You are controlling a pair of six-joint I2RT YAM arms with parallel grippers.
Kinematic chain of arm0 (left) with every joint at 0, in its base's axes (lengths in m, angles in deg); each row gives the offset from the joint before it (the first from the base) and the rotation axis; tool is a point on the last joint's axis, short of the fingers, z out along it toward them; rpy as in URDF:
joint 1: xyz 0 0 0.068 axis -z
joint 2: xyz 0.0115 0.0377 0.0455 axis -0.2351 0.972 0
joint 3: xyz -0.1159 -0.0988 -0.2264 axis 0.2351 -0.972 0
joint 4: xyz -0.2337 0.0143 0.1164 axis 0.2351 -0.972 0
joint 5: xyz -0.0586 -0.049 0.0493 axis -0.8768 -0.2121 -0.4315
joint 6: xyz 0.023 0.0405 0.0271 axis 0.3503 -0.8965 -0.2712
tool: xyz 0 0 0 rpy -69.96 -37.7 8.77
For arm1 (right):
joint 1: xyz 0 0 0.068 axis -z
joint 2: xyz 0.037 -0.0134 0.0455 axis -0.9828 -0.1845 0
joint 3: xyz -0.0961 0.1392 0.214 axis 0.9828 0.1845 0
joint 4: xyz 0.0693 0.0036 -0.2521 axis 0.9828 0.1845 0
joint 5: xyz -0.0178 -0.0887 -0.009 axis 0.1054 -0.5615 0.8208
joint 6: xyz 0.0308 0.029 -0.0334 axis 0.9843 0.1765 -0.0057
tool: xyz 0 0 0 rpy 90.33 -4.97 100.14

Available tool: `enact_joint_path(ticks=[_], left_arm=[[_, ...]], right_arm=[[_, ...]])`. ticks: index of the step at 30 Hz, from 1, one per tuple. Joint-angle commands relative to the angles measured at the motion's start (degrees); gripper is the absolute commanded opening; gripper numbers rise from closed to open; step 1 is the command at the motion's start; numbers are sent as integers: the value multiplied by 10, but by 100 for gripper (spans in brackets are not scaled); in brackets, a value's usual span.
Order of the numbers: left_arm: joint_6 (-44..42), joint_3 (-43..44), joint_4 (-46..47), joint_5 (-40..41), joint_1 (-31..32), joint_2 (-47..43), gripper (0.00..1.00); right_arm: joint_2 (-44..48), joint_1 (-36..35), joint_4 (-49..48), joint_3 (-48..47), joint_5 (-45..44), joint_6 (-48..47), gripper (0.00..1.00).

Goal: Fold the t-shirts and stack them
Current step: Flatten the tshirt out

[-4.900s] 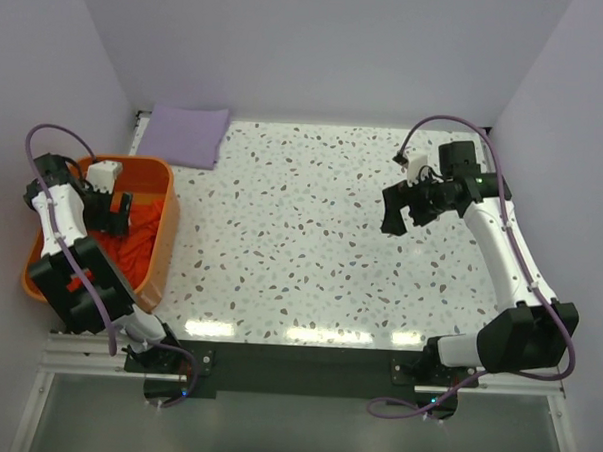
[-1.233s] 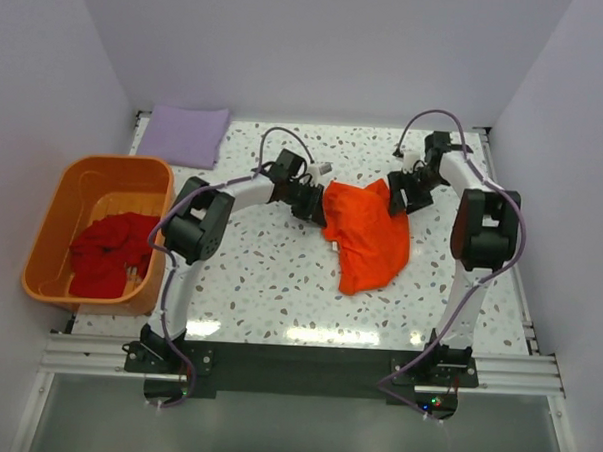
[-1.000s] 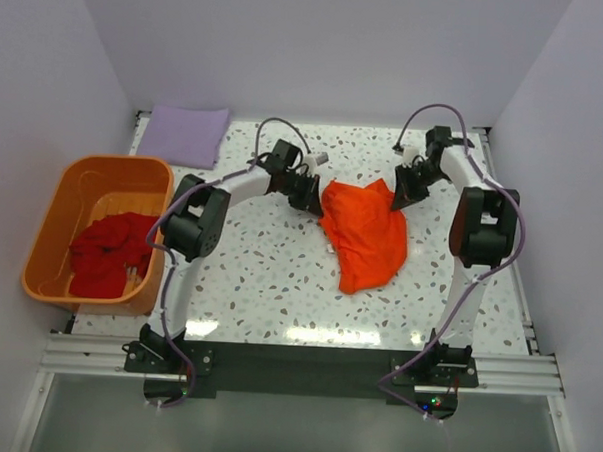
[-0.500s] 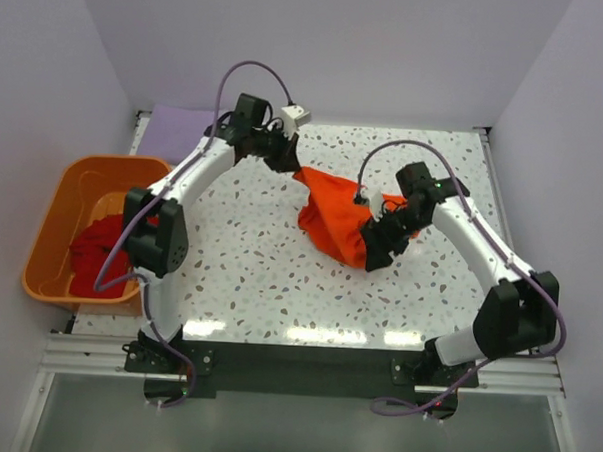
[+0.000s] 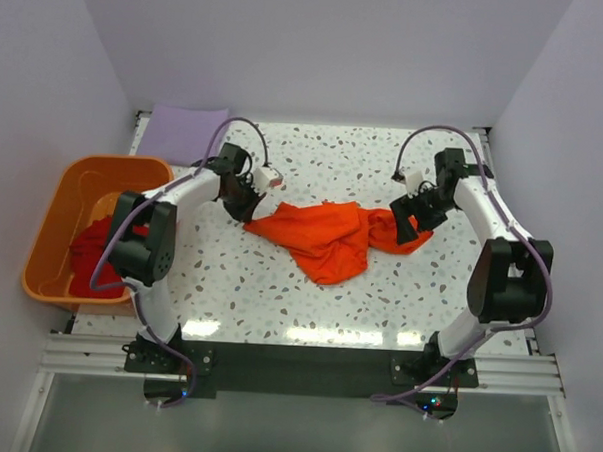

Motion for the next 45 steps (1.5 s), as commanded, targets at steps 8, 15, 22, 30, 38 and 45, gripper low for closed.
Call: enact_joint_path(ticks=[8,15,22,30,38,45], left_arm=[[24,132,13,62,-16,79,0],[22,129,14,69,-18,79,0],[23,133,12,71,-22,83,0],[22,118,8,76,-34,55,0],[17,46,27,94,-66,-33,0],[12,19,25,102,-64,-31,0]], right_arm=[[-91,0,-101,-53,-81,30,76],[-131,-1,-99,-41,-95,4,69],[-140,-1,-111,-9,-132,-1,54],[-190,6,-147,-21,-239,-3,0],[-135,75,-205,-71,-308,-21,0],[-152,73,-135,-144,-275,3,0]])
